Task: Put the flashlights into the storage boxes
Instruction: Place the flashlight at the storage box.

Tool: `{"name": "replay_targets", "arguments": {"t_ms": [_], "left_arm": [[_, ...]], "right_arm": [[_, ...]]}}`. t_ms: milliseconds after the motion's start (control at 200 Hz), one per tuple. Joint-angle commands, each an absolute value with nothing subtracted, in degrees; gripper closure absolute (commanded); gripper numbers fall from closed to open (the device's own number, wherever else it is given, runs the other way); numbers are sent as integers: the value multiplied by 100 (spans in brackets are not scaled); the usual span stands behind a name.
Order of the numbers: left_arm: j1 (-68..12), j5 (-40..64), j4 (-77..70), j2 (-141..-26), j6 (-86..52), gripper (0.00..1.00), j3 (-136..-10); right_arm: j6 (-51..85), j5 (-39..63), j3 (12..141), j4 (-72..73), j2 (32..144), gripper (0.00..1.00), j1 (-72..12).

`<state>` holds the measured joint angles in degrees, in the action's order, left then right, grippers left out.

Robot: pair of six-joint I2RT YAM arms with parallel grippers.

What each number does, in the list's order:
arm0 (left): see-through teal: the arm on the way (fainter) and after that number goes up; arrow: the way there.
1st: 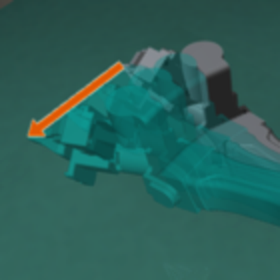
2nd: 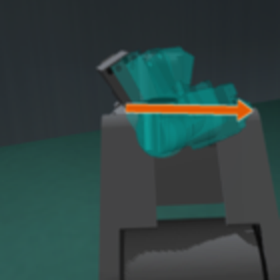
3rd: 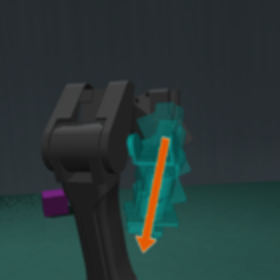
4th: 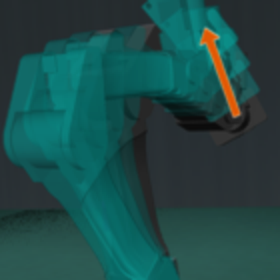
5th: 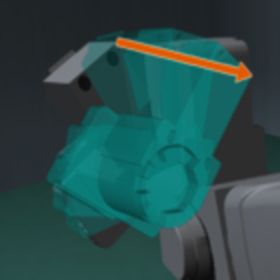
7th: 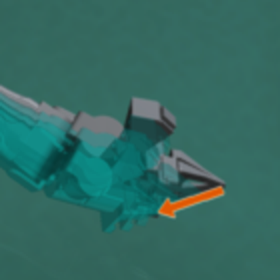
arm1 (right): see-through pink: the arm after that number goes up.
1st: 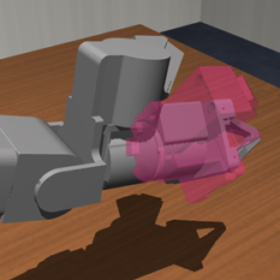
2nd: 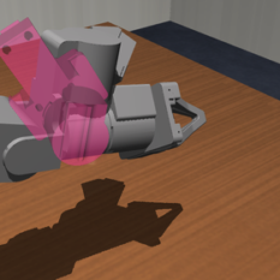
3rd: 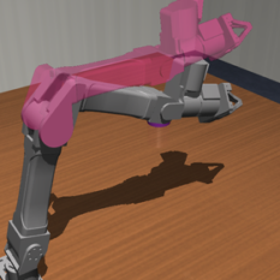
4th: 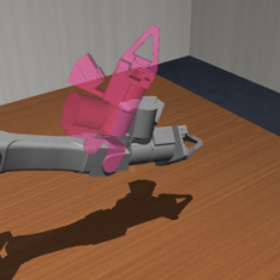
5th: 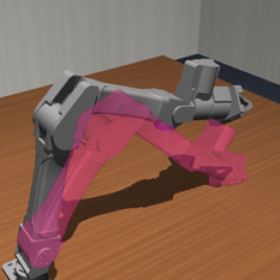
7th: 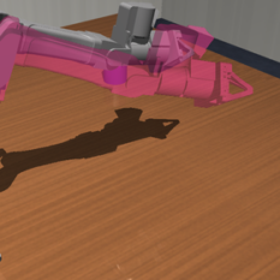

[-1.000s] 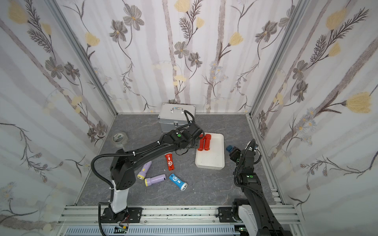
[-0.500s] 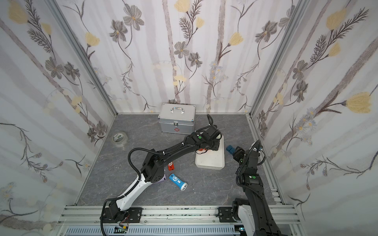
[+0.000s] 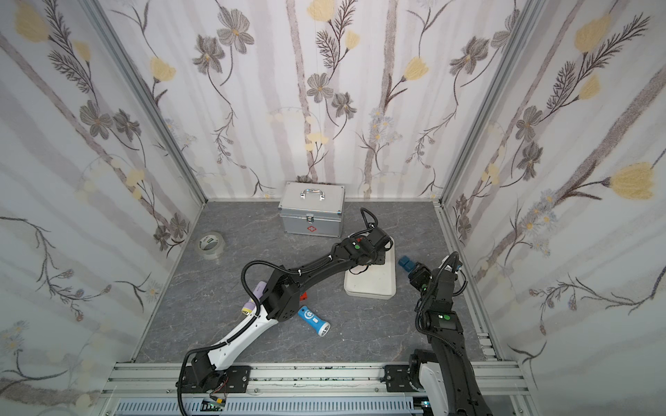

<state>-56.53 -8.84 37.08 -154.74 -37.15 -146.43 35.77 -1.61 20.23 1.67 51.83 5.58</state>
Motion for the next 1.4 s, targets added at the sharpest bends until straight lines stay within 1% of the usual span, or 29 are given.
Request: {"name": "replay_targets", "arguments": {"t_ms": [0, 575, 819, 1079, 1214, 1394], "left_arm": [[-5643, -993, 3629, -15537, -3773, 63, -14722], [-5627, -1134, 3788, -15592, -3561, 58, -14717], [-5616, -1115, 3762, -15565, -3562, 50, -14724], [-5625, -1108, 3702, -15457, -3595, 50, -14730], [-5634, -1124, 3708, -15303, -3562, 48, -14730], [-5643, -1222, 3935, -14982, -3457, 48, -14723]], "right_arm": [[3581, -94, 2012, 279, 5229, 34, 554], [3564, -61, 2030, 378, 5309, 34, 558], [3550, -62, 2039, 378, 5347, 34, 559], [3507, -37, 2076, 299, 5291, 34, 563], [3506, 10, 2105, 273, 5273, 34, 561], [3516, 323, 2142, 275, 5289, 34, 562]]}}
